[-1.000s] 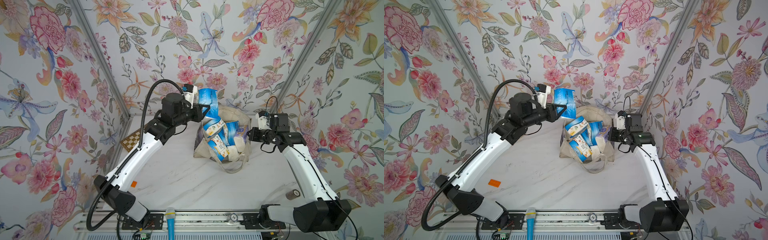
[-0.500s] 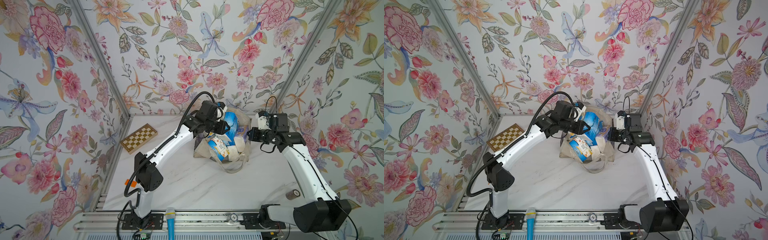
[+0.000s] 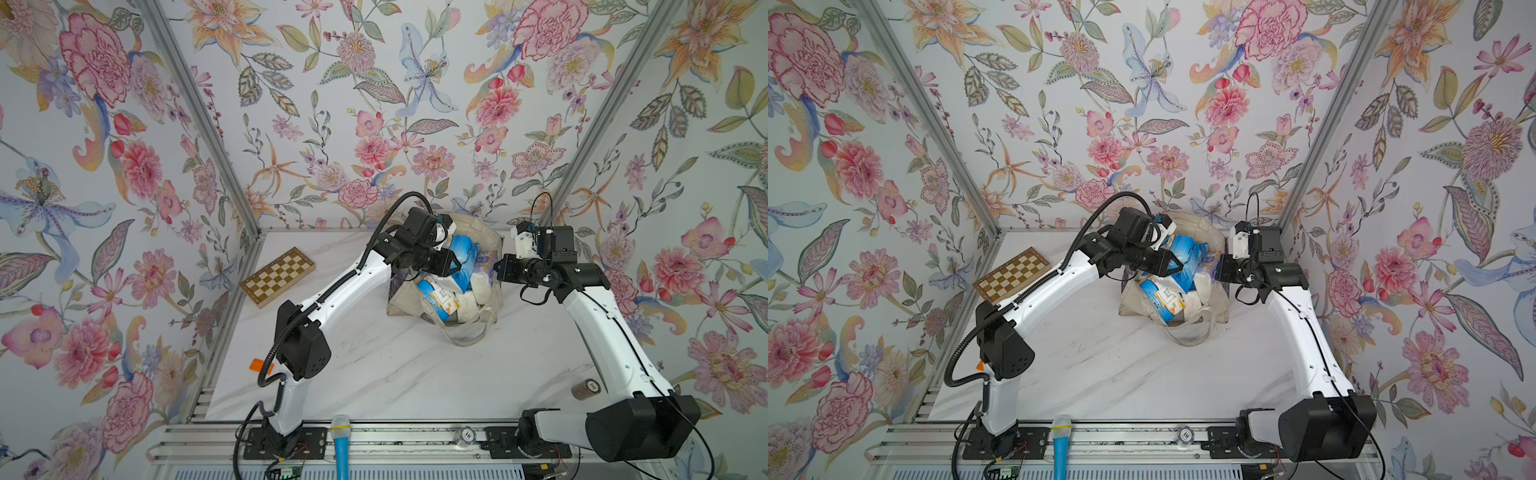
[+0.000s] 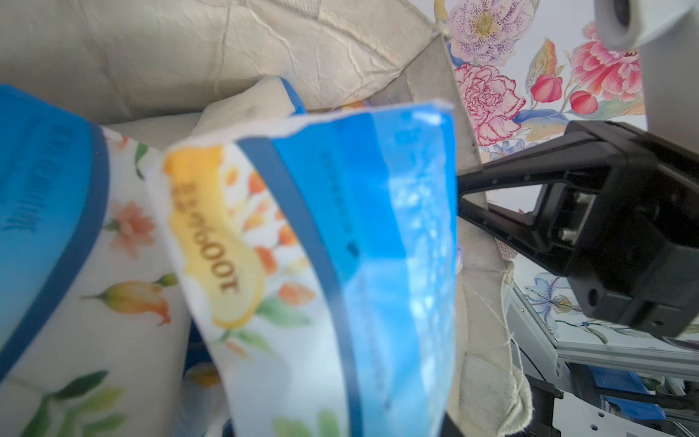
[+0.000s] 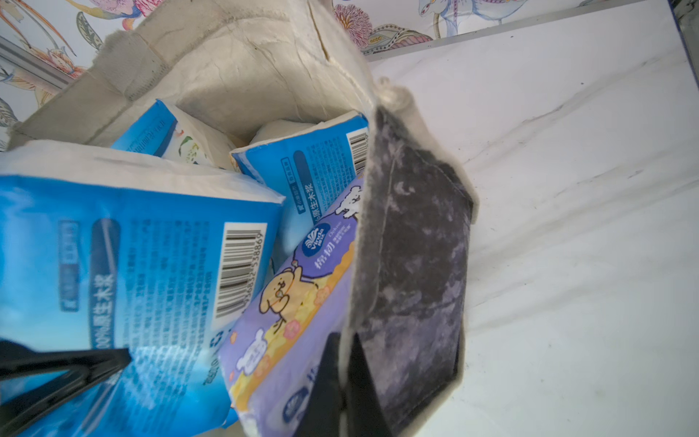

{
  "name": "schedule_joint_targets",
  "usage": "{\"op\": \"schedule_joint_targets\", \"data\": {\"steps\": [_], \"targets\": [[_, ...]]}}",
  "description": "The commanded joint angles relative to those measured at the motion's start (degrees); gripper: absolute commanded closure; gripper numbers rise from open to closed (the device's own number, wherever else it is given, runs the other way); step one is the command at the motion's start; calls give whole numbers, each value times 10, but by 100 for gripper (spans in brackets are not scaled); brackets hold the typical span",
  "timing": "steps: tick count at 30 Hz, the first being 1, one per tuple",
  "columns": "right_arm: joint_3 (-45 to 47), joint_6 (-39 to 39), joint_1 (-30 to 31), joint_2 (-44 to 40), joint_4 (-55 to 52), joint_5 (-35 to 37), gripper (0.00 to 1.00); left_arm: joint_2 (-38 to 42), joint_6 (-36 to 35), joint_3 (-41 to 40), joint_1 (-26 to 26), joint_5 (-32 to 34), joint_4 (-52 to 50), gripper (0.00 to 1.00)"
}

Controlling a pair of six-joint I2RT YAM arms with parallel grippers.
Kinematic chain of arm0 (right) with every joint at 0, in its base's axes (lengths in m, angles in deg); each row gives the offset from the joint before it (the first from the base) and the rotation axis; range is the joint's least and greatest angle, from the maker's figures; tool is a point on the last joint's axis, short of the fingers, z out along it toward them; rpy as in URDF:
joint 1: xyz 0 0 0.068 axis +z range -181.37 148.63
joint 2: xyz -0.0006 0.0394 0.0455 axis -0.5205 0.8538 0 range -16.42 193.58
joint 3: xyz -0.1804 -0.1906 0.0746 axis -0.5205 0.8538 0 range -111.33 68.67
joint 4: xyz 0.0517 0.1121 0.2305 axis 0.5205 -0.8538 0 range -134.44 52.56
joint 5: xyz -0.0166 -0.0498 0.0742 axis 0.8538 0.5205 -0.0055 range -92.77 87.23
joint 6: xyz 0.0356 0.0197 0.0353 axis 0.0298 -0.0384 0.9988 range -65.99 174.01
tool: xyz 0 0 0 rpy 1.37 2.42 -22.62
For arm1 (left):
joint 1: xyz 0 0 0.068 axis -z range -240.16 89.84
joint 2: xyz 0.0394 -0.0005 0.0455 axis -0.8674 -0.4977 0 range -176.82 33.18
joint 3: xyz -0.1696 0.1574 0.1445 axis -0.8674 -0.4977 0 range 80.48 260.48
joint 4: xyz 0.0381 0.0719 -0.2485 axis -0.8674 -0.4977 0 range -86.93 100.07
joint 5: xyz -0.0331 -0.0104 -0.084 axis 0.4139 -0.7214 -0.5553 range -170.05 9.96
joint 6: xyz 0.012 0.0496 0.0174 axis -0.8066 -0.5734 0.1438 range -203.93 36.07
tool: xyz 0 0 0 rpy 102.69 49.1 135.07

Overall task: Put tissues into the canvas bag
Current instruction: Place the pack of facial tissues in the canvas bag.

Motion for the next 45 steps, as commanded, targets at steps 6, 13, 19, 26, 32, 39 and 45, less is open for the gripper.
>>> {"op": "schedule_joint_targets", "data": {"steps": [6,13,19,26,32,39,45], "targets": [[-24,-4,1,9,32,-10,99,-75,-25,50,1,-2,-73,54],[-26,-5,-1,10,32,-8,89,-73,-53,85,-11,31,-115,23],[-28,-2,-1,6,32,-8,82,-51,-35,94,-24,-16,-50,13],[-30,-2,-1,-7,32,0,73,-42,-23,136,-39,-40,-6,11],[-29,-2,-1,-8,32,2,70,-30,-17,137,-54,-51,15,11],[-29,-2,-2,-11,33,4,64,-12,-13,118,-67,-51,35,11],[-26,-1,-4,-12,34,5,62,2,-18,116,-79,-41,32,14]]}}
